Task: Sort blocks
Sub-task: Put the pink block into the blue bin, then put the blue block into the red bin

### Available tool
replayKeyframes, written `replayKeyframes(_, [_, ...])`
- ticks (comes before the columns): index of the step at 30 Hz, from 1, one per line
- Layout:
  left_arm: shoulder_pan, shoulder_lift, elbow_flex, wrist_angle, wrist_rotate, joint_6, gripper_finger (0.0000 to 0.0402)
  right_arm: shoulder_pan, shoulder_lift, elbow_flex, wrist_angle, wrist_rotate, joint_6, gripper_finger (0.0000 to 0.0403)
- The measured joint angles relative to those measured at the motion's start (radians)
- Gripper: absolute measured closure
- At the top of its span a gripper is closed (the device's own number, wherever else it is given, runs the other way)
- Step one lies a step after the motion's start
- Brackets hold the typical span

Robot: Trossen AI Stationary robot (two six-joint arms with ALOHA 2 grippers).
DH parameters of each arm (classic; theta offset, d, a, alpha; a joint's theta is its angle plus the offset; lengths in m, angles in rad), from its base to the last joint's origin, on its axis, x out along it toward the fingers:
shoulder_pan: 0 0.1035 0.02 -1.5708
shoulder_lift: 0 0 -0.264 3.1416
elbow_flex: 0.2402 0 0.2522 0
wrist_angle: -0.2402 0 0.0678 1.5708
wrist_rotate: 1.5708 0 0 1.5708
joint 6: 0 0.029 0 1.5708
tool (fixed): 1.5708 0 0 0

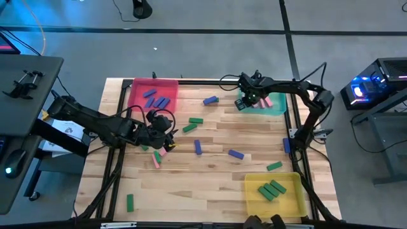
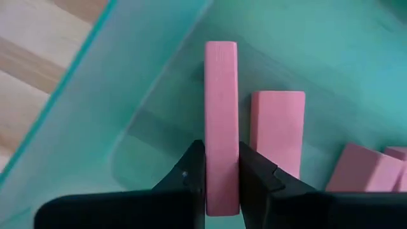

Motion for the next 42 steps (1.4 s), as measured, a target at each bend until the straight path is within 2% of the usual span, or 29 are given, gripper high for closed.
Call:
replayKeyframes(4, [0.000, 0.000, 0.000, 0.000, 0.000, 0.000, 0.0199, 0.000, -0.005, 0.000, -0.016, 0.037, -0.024, 0.0337])
replayKeyframes(13, [0.000, 0.000, 0.000, 0.000, -0.001, 0.000, 0.0199, -0.001, -0.089, 0.000, -0.043, 0.108, -0.073, 0.0239])
replayKeyframes(17, [0.000, 0.000, 0.000, 0.000, -0.001, 0.000, 0.0199, 0.013, -0.185, 0.000, -0.042, 0.159, -0.071, 0.0221])
replayKeyframes(20, [0.000, 0.000, 0.000, 0.000, -0.002, 0.000, 0.0199, 0.065, -0.270, 0.000, -0.041, 0.210, -0.066, 0.0220])
replayKeyframes(23, [0.000, 0.000, -0.018, 0.029, -0.027, 0.000, 0.0199, 0.174, -0.345, 0.000, -0.038, 0.265, -0.046, 0.0219])
replayKeyframes(26, [0.001, 0.000, -0.084, 0.137, -0.047, 0.039, 0.0199, 0.341, -0.396, 0.000, -0.031, 0.350, -0.013, 0.0219])
replayKeyframes(31, [0.020, 0.001, -0.237, 0.478, -0.014, 0.181, 0.0199, 0.673, -0.404, 0.000, 0.003, 0.530, 0.078, 0.0219])
replayKeyframes(33, [0.039, 0.001, -0.285, 0.645, 0.039, 0.270, 0.0199, 0.799, -0.384, 0.000, 0.030, 0.593, 0.123, 0.0219])
replayKeyframes(36, [0.103, 0.016, -0.330, 0.883, 0.187, 0.397, 0.0199, 0.971, -0.334, 0.000, 0.063, 0.682, 0.198, 0.0219])
replayKeyframes(39, [0.199, 0.055, -0.330, 1.013, 0.340, 0.451, 0.0200, 1.113, -0.274, 0.000, 0.104, 0.787, 0.279, 0.0219])
replayKeyframes(42, [0.306, 0.134, -0.294, 1.049, 0.454, 0.456, 0.0200, 1.226, -0.210, 0.000, 0.119, 0.896, 0.372, 0.0219])
